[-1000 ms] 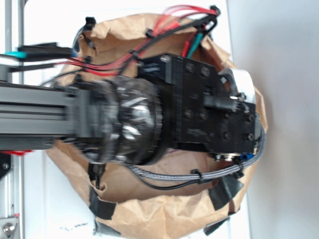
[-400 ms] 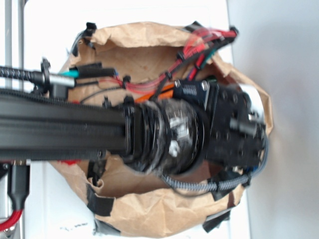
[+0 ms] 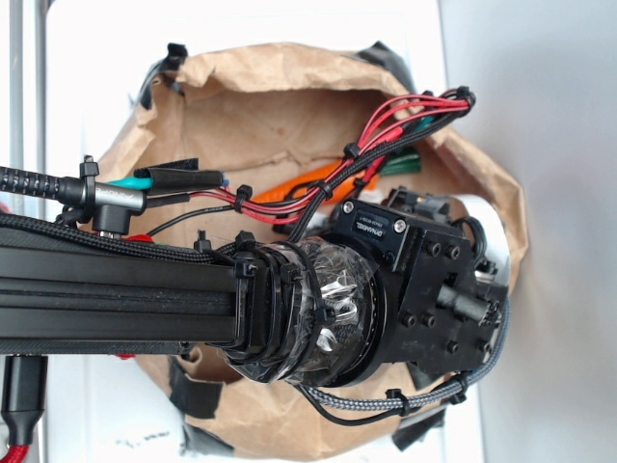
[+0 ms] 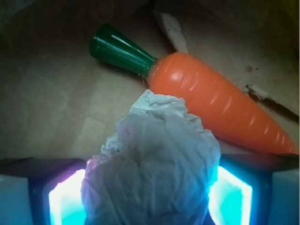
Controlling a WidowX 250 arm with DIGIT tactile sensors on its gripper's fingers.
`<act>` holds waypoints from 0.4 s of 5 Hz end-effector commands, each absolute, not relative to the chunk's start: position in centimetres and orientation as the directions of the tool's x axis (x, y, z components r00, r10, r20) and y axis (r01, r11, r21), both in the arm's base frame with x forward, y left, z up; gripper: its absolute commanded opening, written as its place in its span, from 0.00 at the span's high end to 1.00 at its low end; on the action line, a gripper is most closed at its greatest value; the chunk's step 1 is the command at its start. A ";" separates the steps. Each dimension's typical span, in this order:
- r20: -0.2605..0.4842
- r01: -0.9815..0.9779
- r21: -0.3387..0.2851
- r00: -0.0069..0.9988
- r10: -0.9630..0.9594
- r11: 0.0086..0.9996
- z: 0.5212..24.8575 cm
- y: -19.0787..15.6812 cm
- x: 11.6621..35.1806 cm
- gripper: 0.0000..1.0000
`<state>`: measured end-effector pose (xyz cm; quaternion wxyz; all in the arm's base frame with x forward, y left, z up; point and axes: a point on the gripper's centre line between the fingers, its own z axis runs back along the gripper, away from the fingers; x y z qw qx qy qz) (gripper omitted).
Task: Grab the white paper.
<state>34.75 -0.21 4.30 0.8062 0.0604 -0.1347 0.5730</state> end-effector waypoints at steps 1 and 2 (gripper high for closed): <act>0.241 -0.908 -0.112 0.369 0.898 0.404 7.8 1.3 33.7 1.00; 0.220 -0.795 -0.193 0.536 0.815 0.575 9.9 1.9 32.9 1.00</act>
